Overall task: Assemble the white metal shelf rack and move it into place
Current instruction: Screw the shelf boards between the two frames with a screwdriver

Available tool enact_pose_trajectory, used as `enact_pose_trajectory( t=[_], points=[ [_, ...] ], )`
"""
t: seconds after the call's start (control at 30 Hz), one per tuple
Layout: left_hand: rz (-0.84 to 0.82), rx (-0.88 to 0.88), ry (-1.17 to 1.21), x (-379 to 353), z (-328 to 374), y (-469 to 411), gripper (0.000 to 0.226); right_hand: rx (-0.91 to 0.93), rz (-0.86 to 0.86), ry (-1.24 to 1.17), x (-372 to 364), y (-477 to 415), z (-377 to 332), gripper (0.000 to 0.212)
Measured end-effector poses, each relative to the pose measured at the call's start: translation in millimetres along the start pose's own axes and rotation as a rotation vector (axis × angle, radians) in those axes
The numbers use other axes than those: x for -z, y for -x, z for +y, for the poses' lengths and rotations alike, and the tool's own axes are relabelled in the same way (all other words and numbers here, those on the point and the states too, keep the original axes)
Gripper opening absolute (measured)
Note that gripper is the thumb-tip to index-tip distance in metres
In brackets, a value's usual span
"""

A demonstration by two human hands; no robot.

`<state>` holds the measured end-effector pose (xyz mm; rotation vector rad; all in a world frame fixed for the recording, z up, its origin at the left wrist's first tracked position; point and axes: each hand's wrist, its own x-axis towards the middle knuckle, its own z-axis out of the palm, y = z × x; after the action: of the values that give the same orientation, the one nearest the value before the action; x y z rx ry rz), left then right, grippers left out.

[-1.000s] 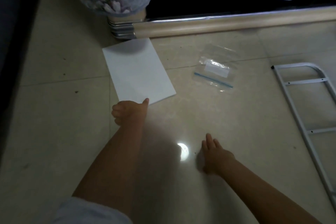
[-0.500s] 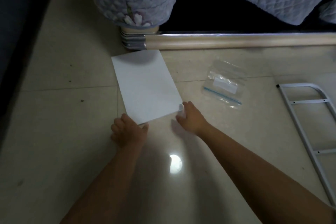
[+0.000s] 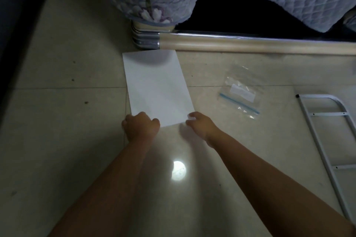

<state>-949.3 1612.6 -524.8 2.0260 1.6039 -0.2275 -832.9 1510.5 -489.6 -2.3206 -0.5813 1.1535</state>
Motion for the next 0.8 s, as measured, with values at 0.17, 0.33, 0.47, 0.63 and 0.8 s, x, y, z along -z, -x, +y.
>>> enact_pose_trajectory(
  t=[0.17,0.33,0.47,0.63,0.8],
  points=[
    [0.06,0.184,0.244,-7.2,-0.8,33.4,0.05,-0.126,0.156,-0.137,11.1,18.6,35.3,0.042],
    [0.002,0.143,0.305,-26.8,24.1,69.9,0.06,-0.159,0.152,0.055,55.6,45.0,75.9,0.031],
    [0.011,0.072,0.294,-30.4,43.0,99.9,0.066,-0.063,0.138,-0.043,82.4,80.8,108.9,0.033],
    [0.056,-0.107,0.309,-40.3,72.1,153.0,0.066,-0.032,0.174,0.001,104.1,125.7,150.8,0.037],
    [-0.079,-0.176,0.372,-50.0,111.3,199.9,0.063,0.008,0.299,0.235,146.7,179.9,180.4,0.036]
  ],
)
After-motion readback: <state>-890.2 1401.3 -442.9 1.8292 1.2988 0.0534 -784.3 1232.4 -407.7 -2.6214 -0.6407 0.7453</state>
